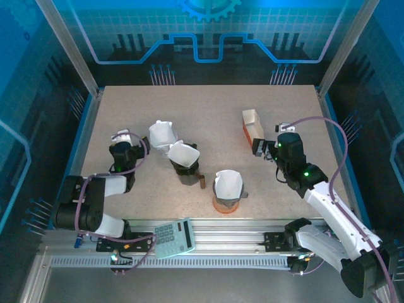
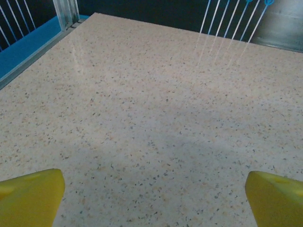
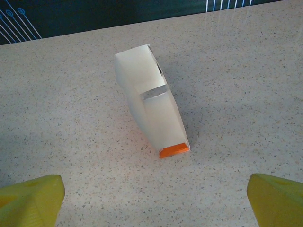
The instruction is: Place the coffee filter in the dripper
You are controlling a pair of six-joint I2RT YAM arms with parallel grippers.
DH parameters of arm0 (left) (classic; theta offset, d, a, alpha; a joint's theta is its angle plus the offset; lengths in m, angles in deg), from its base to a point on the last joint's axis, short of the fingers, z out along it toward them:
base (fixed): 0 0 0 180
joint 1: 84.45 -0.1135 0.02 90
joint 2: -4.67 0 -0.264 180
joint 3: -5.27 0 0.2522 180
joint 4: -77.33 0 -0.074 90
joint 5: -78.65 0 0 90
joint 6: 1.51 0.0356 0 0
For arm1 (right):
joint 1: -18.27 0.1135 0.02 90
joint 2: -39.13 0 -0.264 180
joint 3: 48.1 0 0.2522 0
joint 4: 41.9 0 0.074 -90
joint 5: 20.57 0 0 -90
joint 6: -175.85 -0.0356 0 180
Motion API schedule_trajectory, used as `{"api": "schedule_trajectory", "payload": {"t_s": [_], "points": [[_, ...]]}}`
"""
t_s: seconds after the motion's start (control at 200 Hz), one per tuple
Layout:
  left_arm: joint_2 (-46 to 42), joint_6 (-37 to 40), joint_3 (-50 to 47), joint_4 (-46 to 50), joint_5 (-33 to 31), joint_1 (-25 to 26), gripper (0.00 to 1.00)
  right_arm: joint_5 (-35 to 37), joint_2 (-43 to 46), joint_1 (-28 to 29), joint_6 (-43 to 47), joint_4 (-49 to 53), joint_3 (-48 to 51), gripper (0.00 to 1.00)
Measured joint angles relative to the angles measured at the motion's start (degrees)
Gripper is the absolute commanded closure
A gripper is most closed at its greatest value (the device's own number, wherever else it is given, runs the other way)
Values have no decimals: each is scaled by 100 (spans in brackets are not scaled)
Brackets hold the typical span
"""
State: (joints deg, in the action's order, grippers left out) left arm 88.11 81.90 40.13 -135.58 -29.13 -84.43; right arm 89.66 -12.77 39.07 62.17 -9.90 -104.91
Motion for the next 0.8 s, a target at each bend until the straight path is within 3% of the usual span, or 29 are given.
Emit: {"api": "schedule_trajectory", "payload": {"t_s": [0.1,0.33,0.605,0.801], "points": [[315,125,-114,-656,173,0,1,17,2,-24,39,-59,2,0],[498,232,-168,-758,332,0,1,-146,83,-179,420,-474,219,0],[498,251,-168,-835,369,0,1,-177,249,-254,1397,-2562,1685,0],[498,256,-168,-894,369,7,1,122,-337,-581,2109,-3495,1770,0]]}}
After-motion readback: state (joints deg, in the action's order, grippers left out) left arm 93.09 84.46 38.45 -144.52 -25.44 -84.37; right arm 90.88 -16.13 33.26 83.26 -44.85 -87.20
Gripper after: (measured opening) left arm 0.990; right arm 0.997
